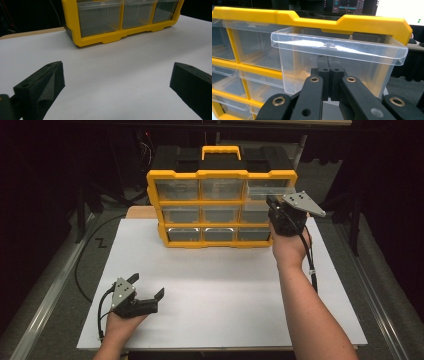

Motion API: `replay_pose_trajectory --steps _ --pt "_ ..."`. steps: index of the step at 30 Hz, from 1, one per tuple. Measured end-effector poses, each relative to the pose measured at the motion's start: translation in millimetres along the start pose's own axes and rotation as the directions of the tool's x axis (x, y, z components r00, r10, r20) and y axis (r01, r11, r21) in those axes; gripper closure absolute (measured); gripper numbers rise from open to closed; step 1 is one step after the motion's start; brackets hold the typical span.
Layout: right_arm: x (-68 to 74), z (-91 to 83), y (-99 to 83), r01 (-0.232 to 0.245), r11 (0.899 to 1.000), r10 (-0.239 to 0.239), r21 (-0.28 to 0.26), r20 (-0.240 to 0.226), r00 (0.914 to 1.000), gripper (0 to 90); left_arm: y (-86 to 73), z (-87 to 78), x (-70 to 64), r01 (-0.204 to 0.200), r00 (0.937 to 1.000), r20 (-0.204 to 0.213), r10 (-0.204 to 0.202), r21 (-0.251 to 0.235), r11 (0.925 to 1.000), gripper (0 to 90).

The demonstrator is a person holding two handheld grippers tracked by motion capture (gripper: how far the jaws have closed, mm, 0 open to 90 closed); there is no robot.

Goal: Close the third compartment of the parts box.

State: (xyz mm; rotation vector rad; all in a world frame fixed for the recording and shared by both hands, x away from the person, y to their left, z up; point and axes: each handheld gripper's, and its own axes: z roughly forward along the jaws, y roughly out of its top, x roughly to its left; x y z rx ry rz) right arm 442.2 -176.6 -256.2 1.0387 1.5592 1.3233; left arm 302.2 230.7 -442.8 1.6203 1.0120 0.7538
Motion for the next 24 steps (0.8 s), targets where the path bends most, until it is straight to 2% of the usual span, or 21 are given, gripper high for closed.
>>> replay_pose_trajectory --steps 7,24 --pt "-4.3 12.9 -1.0 -0.010 1.000 0.010 0.018 0.016 0.9998 90.0 -0.1 -0.2 0.0 0.001 1.0000 0.000 -0.001 -0.001 1.0000 0.3" --pt "-5.9 35.2 4.9 0.010 0.999 -0.012 0.039 0.055 0.9984 90.0 -0.1 0.0 0.4 0.004 1.0000 0.004 -0.004 -0.002 1.0000 0.4"
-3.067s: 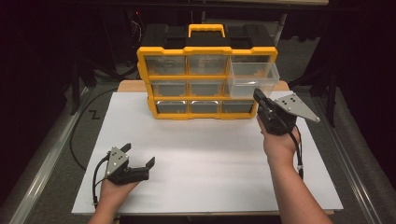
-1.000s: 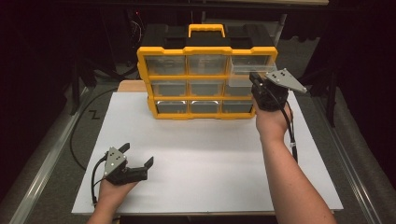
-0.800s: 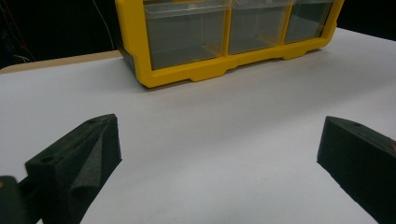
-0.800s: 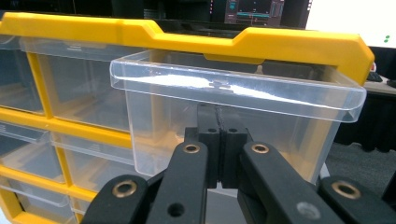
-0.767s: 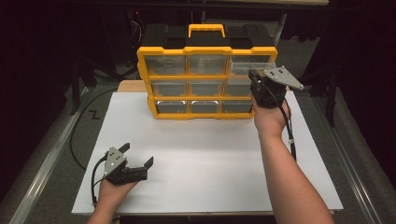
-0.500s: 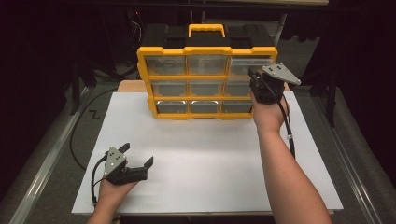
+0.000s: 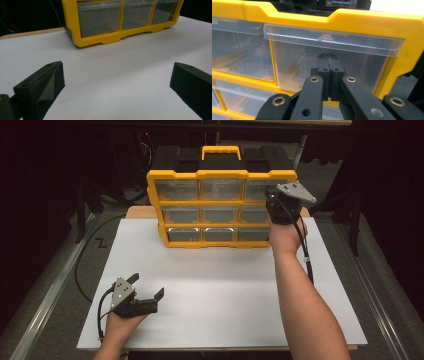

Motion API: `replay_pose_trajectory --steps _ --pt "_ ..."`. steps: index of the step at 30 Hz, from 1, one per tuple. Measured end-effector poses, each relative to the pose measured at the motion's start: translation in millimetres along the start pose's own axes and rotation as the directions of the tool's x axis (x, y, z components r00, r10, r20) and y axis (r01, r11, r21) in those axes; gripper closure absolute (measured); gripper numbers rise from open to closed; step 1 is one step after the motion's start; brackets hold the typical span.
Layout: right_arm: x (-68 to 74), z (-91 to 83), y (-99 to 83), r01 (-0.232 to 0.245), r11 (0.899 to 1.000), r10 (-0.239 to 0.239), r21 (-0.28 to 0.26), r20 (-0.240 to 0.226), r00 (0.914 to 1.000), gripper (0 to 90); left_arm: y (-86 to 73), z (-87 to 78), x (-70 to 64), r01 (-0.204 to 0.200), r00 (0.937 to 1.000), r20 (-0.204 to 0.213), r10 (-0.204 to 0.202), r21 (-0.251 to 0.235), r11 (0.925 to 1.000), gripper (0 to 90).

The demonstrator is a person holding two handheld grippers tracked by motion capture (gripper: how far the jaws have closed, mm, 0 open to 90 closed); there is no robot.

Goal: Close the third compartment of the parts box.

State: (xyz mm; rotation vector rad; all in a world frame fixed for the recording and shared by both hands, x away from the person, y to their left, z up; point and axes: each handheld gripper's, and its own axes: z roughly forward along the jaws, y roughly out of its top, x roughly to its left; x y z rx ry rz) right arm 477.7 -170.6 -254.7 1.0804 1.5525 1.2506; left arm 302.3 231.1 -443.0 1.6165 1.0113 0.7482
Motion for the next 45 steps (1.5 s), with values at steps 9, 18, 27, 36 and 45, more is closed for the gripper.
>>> replay_pose_trajectory --steps 9,18,27,36,45 --pt "1.7 7.7 -0.1 0.010 1.000 -0.010 0.006 0.017 0.9998 90.0 -0.1 0.1 0.7 0.006 1.0000 0.002 -0.006 -0.001 1.0000 0.4" --pt "3.8 -4.5 4.1 0.008 1.000 -0.008 -0.001 -0.021 0.9997 90.0 -0.4 1.5 1.0 0.004 1.0000 0.001 -0.004 0.002 1.0000 0.4" --pt "6.1 -35.6 2.1 0.004 1.000 -0.004 -0.006 -0.064 0.9979 90.0 0.1 1.3 0.1 0.002 1.0000 0.003 -0.002 -0.001 1.0000 0.4" --pt "5.3 -62.4 -19.2 0.017 1.000 -0.016 0.008 -0.100 0.9949 90.0 -0.3 3.6 -1.5 -0.012 0.9999 0.008 0.012 0.005 0.9999 0.4" --pt "1.8 -69.1 -56.9 0.018 0.999 -0.012 0.046 -0.124 0.9922 90.0 -0.9 4.7 -3.2 -0.023 0.9996 0.016 0.023 0.008 0.9997 0.4"
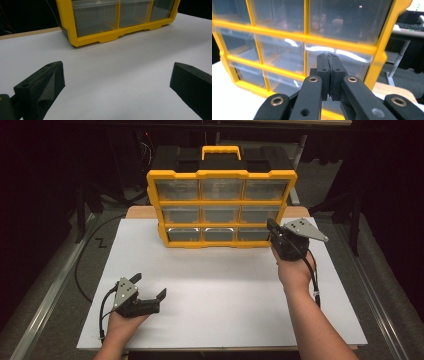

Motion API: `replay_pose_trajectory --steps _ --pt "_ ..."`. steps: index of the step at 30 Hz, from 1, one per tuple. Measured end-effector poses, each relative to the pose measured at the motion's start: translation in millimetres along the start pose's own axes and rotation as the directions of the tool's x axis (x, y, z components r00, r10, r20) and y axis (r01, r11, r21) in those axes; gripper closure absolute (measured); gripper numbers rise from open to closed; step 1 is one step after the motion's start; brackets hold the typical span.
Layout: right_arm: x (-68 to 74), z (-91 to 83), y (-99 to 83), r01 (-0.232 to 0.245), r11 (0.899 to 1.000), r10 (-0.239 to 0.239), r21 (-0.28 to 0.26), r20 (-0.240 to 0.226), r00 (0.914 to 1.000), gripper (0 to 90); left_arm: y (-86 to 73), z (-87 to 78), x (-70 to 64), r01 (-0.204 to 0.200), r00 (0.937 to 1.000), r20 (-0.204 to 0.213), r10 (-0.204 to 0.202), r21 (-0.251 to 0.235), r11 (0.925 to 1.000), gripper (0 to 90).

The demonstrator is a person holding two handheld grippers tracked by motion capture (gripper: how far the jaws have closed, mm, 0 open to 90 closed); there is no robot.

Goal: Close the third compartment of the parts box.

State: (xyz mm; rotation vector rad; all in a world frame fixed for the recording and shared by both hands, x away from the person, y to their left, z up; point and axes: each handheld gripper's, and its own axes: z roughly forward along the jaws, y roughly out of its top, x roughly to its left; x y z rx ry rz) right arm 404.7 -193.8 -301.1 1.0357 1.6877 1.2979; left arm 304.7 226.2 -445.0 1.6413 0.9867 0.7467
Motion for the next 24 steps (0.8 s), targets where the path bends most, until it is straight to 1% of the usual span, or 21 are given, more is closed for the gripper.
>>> replay_pose_trajectory --steps 6,12,18,24 --pt "-2.2 -1.1 -27.4 -0.006 0.999 0.006 0.037 -0.008 0.9999 90.0 -0.4 1.2 -0.4 0.000 1.0000 0.000 0.000 0.004 1.0000 0.4" --pt "-3.7 -6.5 -55.7 -0.015 0.997 0.017 0.073 -0.017 0.9997 90.0 0.0 0.4 -0.2 0.002 1.0000 0.000 -0.002 0.001 1.0000 0.4" --pt "-6.1 -17.8 -82.9 -0.014 0.994 0.017 0.112 -0.023 0.9996 90.0 0.0 0.1 0.4 0.007 1.0000 -0.002 -0.007 0.000 1.0000 0.4" --pt "-10.8 -36.5 -104.6 -0.018 0.991 0.022 0.135 -0.027 0.9994 90.0 0.9 -1.8 0.6 0.013 0.9999 -0.005 -0.013 -0.009 0.9999 0.5"
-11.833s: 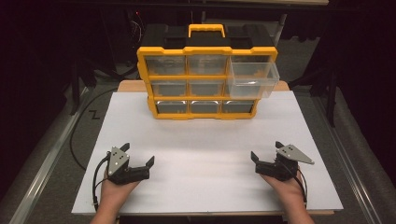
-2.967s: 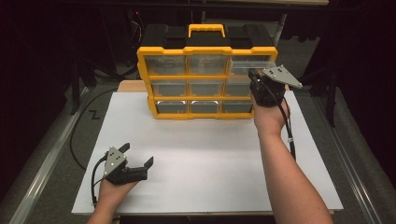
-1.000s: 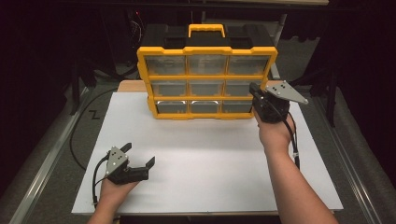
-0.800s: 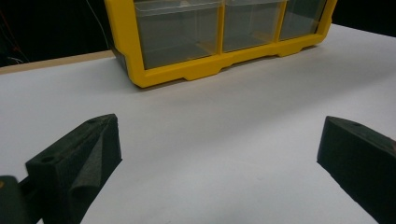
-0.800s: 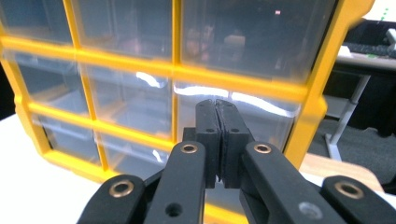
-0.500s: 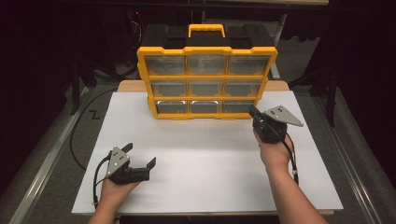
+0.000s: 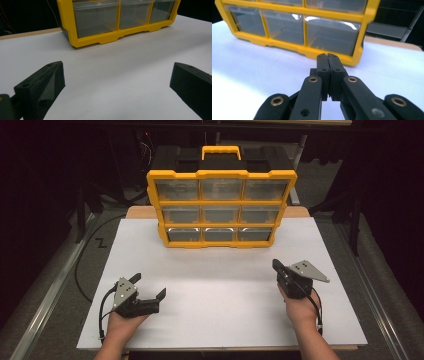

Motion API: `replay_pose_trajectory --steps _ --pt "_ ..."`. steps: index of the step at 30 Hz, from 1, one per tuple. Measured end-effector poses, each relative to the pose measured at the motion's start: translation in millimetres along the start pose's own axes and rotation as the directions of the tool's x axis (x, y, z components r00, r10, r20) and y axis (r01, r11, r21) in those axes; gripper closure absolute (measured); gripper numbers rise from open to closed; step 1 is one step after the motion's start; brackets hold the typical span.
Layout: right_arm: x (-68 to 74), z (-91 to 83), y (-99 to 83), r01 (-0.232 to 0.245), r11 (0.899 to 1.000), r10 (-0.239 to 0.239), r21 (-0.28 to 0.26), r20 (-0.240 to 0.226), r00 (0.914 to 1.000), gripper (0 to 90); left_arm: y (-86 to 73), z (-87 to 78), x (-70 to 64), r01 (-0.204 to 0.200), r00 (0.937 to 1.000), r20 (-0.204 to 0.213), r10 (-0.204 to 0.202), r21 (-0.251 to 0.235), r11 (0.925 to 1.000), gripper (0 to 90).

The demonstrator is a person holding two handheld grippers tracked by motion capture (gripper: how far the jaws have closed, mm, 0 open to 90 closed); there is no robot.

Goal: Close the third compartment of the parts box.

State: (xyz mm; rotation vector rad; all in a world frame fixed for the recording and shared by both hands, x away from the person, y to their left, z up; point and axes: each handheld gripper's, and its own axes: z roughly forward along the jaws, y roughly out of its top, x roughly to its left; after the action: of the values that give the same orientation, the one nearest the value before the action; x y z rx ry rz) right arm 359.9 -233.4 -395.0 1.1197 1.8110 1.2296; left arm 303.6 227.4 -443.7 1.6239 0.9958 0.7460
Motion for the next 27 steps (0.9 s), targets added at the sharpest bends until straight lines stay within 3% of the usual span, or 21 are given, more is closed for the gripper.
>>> replay_pose_trajectory --steps 6,12,18,22,27 --pt "-8.2 -19.7 -19.5 0.007 1.000 -0.007 0.024 -0.004 1.0000 90.0 -0.1 -0.3 0.3 0.003 1.0000 -0.005 -0.003 0.004 1.0000 0.5" --pt "-19.1 -40.7 -31.9 -0.020 1.000 0.020 0.016 0.002 0.9998 90.0 -0.5 0.3 -1.4 -0.006 1.0000 -0.003 0.006 0.013 0.9999 0.5" --pt "-21.7 -35.5 -37.8 -0.043 0.999 0.042 0.027 0.012 0.9990 90.0 -1.1 1.8 -2.2 -0.012 0.9999 0.001 0.012 0.022 0.9997 0.5" --pt "-18.2 -31.0 -39.1 -0.014 0.999 0.013 0.040 0.006 0.9999 88.2 -1.5 2.2 -2.1 -0.011 0.9999 0.001 0.011 0.025 0.9996 0.5" --pt "-21.3 -25.6 -45.3 -0.025 0.997 0.026 0.073 -0.010 0.9996 80.6 -2.0 3.9 -1.8 -0.012 0.9999 0.001 0.012 0.031 0.9994 0.5"
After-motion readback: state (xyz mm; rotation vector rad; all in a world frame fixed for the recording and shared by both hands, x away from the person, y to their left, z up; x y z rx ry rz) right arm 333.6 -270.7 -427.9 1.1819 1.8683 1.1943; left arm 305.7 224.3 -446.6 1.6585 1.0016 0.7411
